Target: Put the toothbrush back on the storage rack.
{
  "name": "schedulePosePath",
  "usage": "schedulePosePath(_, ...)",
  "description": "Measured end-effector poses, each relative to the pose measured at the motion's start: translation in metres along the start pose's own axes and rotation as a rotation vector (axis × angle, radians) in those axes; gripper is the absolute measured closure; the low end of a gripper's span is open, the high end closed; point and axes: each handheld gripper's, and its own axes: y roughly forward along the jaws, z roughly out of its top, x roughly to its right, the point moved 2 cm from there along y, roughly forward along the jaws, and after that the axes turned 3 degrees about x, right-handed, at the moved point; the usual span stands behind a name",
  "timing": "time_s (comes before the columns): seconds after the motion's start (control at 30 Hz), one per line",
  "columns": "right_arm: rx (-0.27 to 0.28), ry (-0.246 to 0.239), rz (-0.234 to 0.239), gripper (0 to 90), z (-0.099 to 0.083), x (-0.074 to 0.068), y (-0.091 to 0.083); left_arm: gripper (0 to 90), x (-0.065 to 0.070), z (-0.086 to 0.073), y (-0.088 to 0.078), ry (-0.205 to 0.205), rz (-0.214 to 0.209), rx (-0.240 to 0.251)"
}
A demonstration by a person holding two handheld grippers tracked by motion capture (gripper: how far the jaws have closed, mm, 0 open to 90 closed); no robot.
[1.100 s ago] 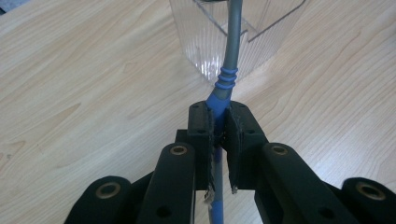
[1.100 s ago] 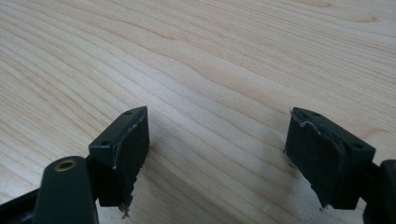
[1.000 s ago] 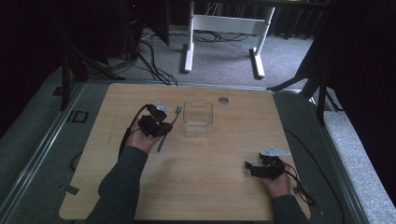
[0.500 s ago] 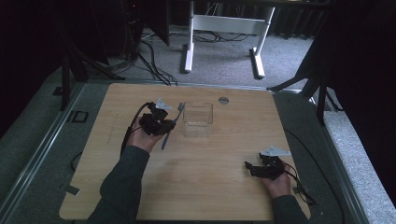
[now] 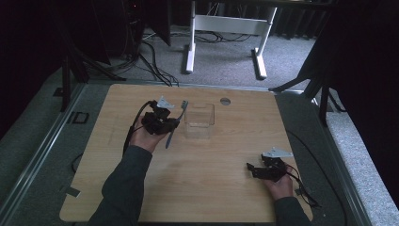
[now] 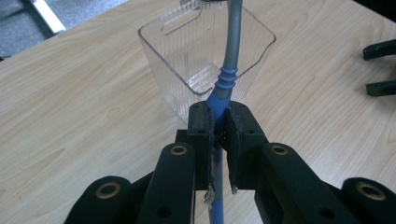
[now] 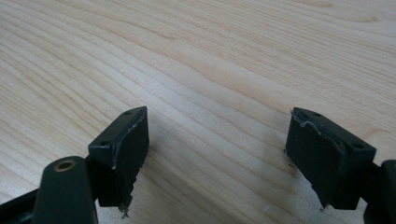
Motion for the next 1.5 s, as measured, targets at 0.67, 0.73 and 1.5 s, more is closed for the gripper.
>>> schedulePosePath(0.67, 0.0, -0.001, 0.001, 21.0, 0.0, 0.0, 0.0, 81.3, 0.003, 0.017, 0.0, 0.009, -0.009, 0.04)
schedulePosePath(0.73, 0.0, -0.003, 0.002, 21.1, 0.0, 0.0, 0.0, 81.3, 0.003, 0.019, 0.001, 0.008, -0.009, 0.043)
schedulePosePath(1.5, -0.001, -0.003, 0.003, 21.0, 0.0, 0.0, 0.001, 81.3, 0.004, 0.044, 0.005, 0.024, -0.018, 0.093)
